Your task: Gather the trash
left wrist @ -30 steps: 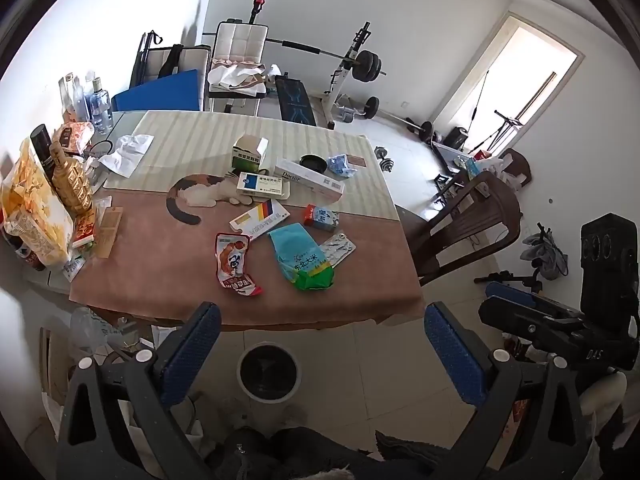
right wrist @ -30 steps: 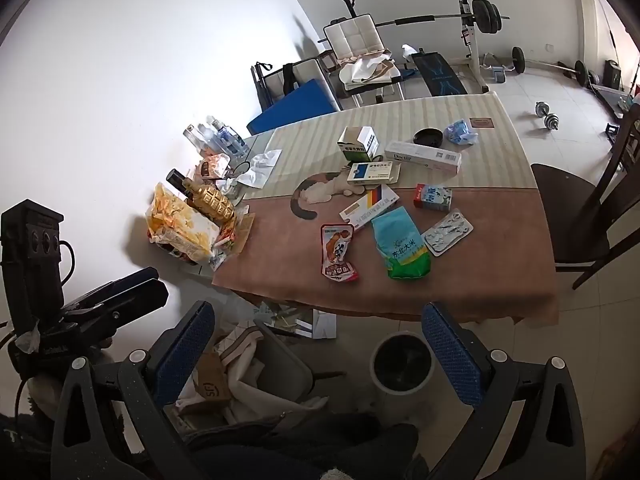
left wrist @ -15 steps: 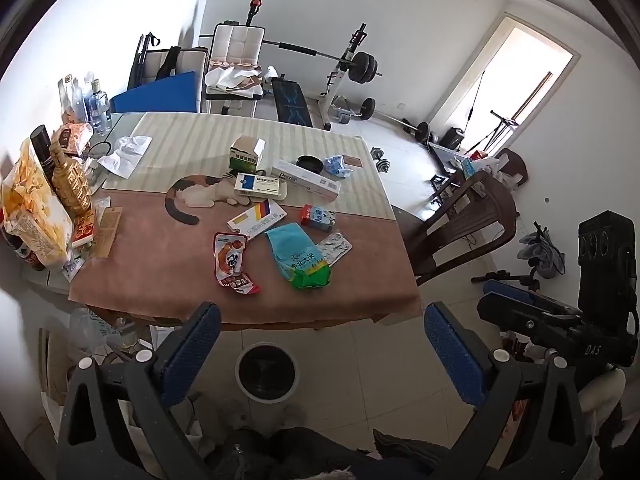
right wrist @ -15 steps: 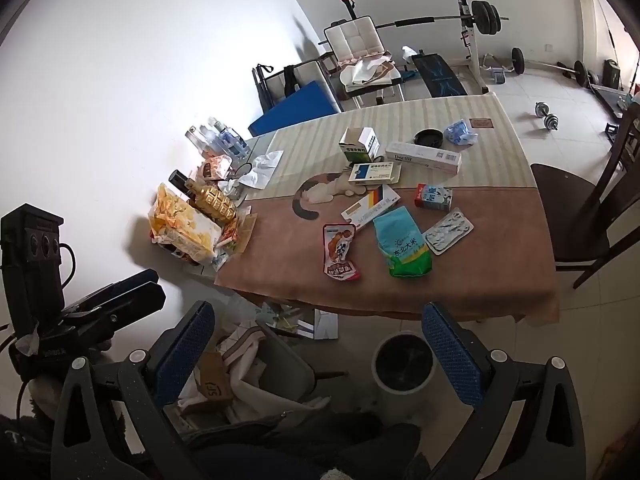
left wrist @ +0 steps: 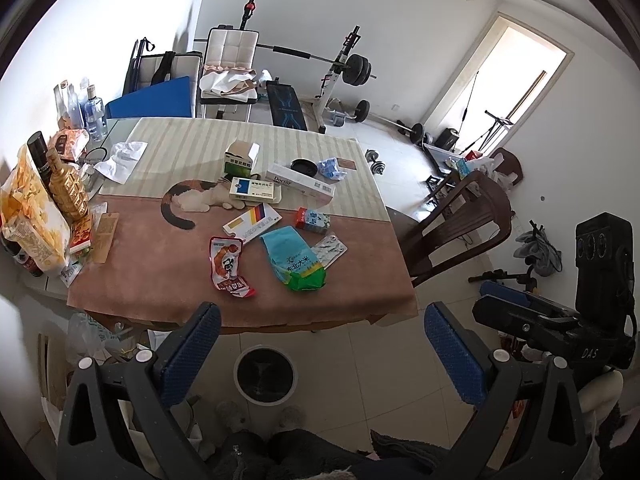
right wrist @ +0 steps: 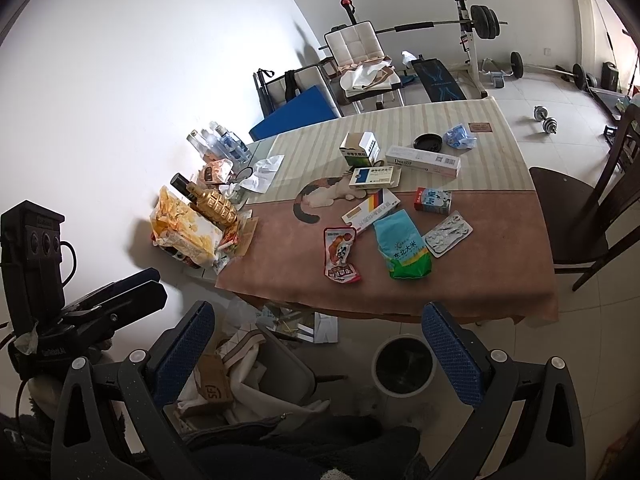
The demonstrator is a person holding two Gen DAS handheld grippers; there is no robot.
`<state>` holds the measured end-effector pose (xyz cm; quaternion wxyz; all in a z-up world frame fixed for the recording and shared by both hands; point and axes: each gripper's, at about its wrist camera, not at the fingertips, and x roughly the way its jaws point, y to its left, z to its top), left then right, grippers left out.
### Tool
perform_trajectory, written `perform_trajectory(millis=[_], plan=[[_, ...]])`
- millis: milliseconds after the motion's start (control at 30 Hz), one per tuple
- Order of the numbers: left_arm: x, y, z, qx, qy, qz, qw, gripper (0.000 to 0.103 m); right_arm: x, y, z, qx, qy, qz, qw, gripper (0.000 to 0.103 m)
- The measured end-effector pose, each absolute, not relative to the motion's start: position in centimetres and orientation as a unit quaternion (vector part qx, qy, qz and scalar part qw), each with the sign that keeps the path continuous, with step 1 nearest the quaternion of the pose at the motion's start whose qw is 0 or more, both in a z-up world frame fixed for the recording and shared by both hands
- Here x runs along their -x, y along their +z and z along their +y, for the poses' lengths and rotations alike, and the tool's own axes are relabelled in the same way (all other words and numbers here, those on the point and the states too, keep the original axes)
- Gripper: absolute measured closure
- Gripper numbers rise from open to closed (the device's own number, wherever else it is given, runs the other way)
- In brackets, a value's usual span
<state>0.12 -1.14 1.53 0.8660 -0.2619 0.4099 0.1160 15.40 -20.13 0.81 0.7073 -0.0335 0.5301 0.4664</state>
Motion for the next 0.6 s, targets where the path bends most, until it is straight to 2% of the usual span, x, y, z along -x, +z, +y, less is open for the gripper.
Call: perform_trajectory(millis=[600], plan=[[0.0, 1.5, -0.8, 0.263, 0.114, 0.408, 0.867, 0.0, -15.4, 1.0, -20.1, 0.034, 0.469, 0.529, 0.706, 0.0]])
